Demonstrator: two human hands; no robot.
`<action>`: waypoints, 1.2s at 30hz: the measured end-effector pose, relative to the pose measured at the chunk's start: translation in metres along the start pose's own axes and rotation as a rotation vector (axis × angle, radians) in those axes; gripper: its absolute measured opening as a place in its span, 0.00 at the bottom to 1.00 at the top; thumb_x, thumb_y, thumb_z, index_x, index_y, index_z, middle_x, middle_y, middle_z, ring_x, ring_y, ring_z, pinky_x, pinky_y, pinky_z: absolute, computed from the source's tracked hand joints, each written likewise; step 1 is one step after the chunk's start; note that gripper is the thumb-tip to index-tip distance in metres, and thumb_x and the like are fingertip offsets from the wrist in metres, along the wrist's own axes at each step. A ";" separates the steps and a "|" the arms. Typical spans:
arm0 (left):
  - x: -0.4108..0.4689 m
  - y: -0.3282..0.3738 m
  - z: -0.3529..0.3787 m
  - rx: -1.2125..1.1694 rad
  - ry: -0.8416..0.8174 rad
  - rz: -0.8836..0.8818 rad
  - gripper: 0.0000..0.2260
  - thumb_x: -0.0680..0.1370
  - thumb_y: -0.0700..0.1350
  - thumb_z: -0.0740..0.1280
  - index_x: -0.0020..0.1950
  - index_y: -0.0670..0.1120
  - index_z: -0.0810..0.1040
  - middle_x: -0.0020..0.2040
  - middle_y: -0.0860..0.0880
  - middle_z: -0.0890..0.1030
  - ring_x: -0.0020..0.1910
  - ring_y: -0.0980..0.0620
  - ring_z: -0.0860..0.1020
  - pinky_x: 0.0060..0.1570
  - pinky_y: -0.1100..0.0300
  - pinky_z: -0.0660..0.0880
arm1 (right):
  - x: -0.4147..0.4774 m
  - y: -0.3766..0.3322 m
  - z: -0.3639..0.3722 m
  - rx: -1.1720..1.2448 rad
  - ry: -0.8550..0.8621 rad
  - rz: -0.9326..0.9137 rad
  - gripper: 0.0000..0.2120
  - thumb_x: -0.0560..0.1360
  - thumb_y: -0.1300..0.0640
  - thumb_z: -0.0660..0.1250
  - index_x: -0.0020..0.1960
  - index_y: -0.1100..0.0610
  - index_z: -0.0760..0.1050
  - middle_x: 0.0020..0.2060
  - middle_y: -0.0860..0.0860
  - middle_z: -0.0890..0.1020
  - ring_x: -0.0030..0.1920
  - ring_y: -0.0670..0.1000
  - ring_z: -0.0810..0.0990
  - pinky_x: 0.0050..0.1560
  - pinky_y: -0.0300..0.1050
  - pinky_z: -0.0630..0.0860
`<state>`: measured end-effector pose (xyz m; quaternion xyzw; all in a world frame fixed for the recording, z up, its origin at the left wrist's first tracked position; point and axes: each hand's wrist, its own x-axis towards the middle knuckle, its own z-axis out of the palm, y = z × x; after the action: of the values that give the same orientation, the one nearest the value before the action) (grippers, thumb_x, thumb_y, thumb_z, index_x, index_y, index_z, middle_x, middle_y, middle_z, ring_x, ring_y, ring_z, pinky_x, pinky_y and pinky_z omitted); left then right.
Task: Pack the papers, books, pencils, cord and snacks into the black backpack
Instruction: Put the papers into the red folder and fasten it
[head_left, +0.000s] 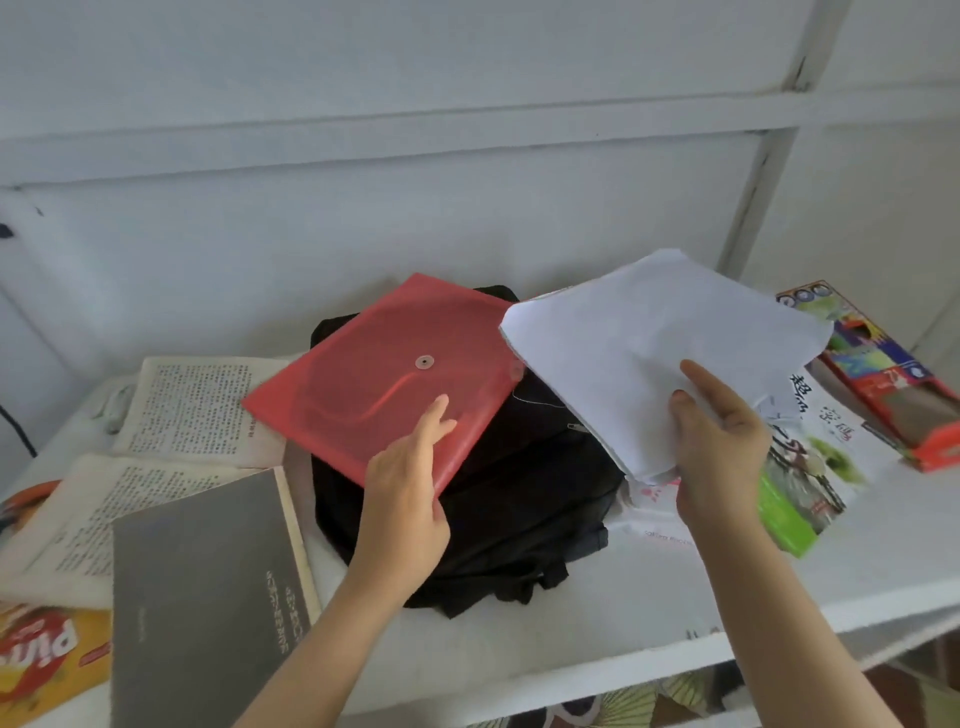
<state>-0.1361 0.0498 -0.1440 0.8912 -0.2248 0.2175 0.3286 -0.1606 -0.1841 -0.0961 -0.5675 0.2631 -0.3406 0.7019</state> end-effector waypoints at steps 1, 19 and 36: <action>-0.007 -0.002 -0.004 -0.028 -0.038 0.025 0.48 0.61 0.21 0.67 0.74 0.51 0.56 0.60 0.60 0.72 0.60 0.70 0.65 0.62 0.63 0.61 | -0.005 0.000 -0.002 -0.005 0.004 -0.008 0.15 0.75 0.66 0.63 0.49 0.46 0.79 0.54 0.46 0.80 0.58 0.48 0.78 0.62 0.47 0.74; -0.044 0.006 -0.001 -0.221 -0.185 0.096 0.11 0.75 0.52 0.63 0.43 0.51 0.84 0.47 0.60 0.82 0.52 0.61 0.76 0.57 0.54 0.72 | -0.085 0.001 -0.047 -0.666 0.018 -0.290 0.16 0.79 0.63 0.59 0.65 0.55 0.75 0.39 0.46 0.70 0.31 0.45 0.71 0.37 0.42 0.74; -0.030 0.000 -0.017 0.453 -0.459 -0.133 0.38 0.72 0.71 0.55 0.76 0.57 0.47 0.77 0.43 0.45 0.75 0.43 0.46 0.70 0.37 0.43 | -0.105 0.000 -0.071 -0.793 -0.042 -0.289 0.16 0.79 0.63 0.59 0.64 0.54 0.76 0.47 0.49 0.74 0.31 0.44 0.72 0.28 0.29 0.68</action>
<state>-0.1645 0.0693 -0.1487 0.9801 -0.1800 0.0336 0.0765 -0.2807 -0.1467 -0.1129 -0.8316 0.2771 -0.2961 0.3795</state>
